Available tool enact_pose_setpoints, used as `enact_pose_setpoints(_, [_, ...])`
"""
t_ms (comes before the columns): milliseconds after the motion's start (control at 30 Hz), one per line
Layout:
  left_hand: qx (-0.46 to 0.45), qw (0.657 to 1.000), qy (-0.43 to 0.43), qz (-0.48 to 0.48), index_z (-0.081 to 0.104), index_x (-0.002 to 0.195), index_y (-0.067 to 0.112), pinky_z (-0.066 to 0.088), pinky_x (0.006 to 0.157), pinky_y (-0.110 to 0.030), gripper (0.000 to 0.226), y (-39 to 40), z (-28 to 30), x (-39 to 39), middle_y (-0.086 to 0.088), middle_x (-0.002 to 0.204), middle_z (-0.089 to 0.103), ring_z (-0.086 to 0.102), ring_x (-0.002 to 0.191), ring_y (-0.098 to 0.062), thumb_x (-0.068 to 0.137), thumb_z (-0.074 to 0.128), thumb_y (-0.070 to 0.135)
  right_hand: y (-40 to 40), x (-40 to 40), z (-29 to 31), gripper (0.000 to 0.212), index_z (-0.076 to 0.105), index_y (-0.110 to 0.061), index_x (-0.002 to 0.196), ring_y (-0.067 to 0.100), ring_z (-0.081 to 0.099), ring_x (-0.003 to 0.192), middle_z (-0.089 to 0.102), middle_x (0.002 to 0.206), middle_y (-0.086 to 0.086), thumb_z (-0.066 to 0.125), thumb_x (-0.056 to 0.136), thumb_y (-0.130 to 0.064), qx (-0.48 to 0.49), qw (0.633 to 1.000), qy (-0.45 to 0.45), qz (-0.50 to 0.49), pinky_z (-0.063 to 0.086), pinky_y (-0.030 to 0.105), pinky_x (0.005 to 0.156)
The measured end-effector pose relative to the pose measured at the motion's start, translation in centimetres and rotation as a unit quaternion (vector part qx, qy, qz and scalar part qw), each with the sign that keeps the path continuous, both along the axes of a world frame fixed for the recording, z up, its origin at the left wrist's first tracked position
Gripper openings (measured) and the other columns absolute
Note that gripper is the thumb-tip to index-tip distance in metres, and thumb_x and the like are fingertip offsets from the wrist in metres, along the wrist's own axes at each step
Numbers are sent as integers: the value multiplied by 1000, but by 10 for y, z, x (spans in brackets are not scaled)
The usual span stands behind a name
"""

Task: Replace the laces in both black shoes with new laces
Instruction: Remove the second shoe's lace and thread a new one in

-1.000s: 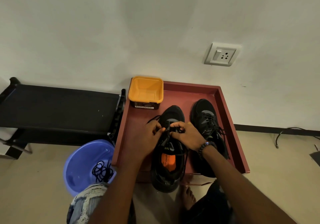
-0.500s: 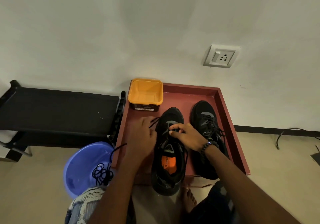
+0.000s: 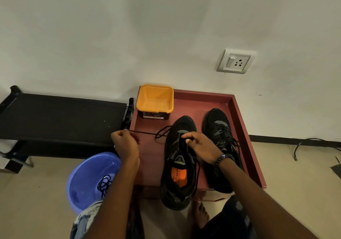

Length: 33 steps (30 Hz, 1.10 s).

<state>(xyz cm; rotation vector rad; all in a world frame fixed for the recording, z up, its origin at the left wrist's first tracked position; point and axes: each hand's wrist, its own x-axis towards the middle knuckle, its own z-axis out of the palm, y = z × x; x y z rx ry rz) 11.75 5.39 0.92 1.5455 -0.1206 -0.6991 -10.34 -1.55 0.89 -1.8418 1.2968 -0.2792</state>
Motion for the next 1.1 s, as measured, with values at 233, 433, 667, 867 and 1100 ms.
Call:
enact_pose_setpoints(233, [82, 903, -348, -238, 54, 124, 20, 43, 82, -20, 31, 6, -5, -22, 1, 129, 49, 53, 103, -6, 94, 58, 13, 3, -1, -1, 24, 58, -32, 123, 5, 43, 63, 46, 72, -4, 54, 100, -25, -7, 1000, -14, -10, 39, 21, 65])
enact_pose_setpoints(433, [44, 807, -399, -433, 58, 124, 20, 41, 84, -11, 25, 1, -15, -46, 9, 124, 51, 54, 108, -6, 100, 54, 25, 3, 3, -4, 21, 58, -34, 117, 7, 46, 62, 48, 71, -3, 58, 97, -27, -20, 999, -9, -29, 42, 24, 63])
enact_pose_setpoints(667, [52, 830, -383, -403, 53, 104, 11, 39, 63, -14, 9, 0, -14, -48, -1, 97, 55, 54, 83, -12, 103, 47, 18, 10, 6, -2, 32, 43, -34, 112, 11, 58, 66, 61, 79, 0, 66, 90, -34, -52, 996, 20, -75, 52, 33, 66])
enact_pose_setpoints(867, [-56, 979, 124, -153, 48, 115, 8, 61, 72, -42, 17, 3, 5, -27, -15, 101, 64, 71, 82, -25, 103, 37, 14, 12, 12, 1, 56, 33, -35, 127, 13, 64, 70, 65, 75, -3, 68, 83, -39, -64, 990, 51, -117, 56, 40, 73])
enact_pose_setpoints(1100, [91, 902, -227, -356, 52, 114, 35, 60, 77, -42, 16, 9, -18, -28, 7, 106, 64, 68, 86, -14, 98, 53, 31, 11, 17, 9, 52, 43, -43, 137, 19, 58, 101, 52, 108, -6, 58, 88, -43, -75, 989, 114, -59, 52, 44, 90])
